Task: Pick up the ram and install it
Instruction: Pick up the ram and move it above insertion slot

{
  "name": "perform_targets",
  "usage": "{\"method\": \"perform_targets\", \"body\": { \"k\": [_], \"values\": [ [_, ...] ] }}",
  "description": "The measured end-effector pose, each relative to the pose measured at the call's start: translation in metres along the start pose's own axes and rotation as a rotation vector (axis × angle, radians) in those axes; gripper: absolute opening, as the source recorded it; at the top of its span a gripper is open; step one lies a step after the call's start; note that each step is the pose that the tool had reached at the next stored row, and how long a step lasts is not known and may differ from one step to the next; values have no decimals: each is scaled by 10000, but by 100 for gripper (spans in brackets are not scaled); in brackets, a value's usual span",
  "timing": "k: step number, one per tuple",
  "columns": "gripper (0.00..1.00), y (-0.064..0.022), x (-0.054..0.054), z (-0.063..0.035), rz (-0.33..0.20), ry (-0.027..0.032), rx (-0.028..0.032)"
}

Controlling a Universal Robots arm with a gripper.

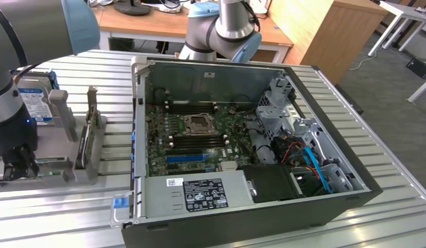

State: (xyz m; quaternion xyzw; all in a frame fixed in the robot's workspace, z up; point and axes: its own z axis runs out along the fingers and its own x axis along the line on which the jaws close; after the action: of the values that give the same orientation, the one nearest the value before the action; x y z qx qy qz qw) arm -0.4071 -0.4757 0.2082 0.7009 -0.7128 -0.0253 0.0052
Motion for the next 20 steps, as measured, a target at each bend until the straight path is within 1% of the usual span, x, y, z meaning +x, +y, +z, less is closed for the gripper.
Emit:
{"method": "perform_targets", "body": {
  "k": [6, 11, 20],
  "values": [
    [12, 6, -4, -146, 0, -1, 1],
    [12, 12, -8, -287, 0, 0, 0],
    [12, 26, -17, -596, 0, -1, 1]
  ]
}}
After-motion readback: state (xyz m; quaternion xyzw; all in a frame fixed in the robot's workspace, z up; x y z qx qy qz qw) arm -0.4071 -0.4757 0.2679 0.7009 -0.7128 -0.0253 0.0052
